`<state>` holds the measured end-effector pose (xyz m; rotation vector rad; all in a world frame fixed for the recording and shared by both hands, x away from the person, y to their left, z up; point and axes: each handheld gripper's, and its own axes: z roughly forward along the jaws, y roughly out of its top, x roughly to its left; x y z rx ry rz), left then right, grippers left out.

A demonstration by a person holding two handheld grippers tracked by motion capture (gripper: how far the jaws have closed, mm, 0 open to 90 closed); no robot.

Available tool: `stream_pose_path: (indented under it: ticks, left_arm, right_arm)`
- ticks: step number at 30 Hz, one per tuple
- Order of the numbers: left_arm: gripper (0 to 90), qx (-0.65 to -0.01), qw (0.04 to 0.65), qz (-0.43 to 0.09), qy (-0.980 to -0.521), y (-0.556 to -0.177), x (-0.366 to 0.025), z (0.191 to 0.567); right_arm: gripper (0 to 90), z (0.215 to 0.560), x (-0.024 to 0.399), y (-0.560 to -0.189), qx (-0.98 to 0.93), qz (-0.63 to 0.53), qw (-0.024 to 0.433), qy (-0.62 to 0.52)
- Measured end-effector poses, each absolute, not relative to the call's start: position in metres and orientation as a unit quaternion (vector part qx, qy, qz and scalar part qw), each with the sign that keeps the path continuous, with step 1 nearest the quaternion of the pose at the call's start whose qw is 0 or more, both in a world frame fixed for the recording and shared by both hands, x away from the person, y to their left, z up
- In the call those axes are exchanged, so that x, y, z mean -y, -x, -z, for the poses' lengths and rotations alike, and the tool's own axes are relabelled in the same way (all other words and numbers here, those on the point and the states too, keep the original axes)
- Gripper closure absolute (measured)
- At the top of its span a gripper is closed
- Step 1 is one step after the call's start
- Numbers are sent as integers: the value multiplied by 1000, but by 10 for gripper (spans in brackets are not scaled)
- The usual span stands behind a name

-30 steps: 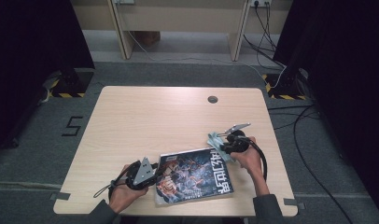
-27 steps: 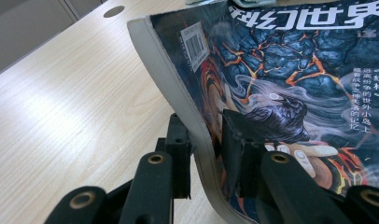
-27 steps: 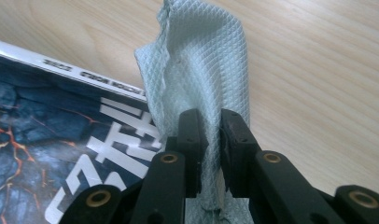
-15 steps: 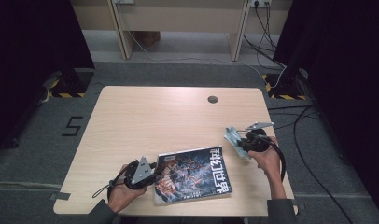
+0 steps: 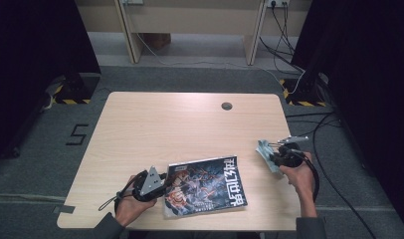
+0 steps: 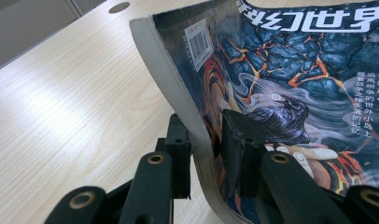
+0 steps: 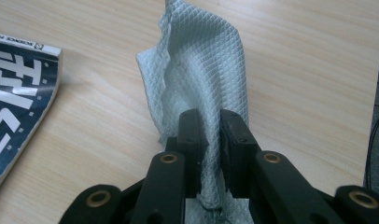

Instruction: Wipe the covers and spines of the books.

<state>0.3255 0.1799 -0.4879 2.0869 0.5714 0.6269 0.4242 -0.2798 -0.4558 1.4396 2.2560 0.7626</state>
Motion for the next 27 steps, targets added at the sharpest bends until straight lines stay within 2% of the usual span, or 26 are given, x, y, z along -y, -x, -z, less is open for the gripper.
stream_pose_path:
  ticks: [20, 27]
  left_arm:
    - [728, -232, 429, -251, -836, -326, -180, 489]
    - [728, -230, 429, -251, -837, -325, -180, 488]
  right_arm:
    - [796, 469, 283, -426, -804, -238, 181, -514]
    - [785, 482, 288, -428, -804, -223, 169, -525]
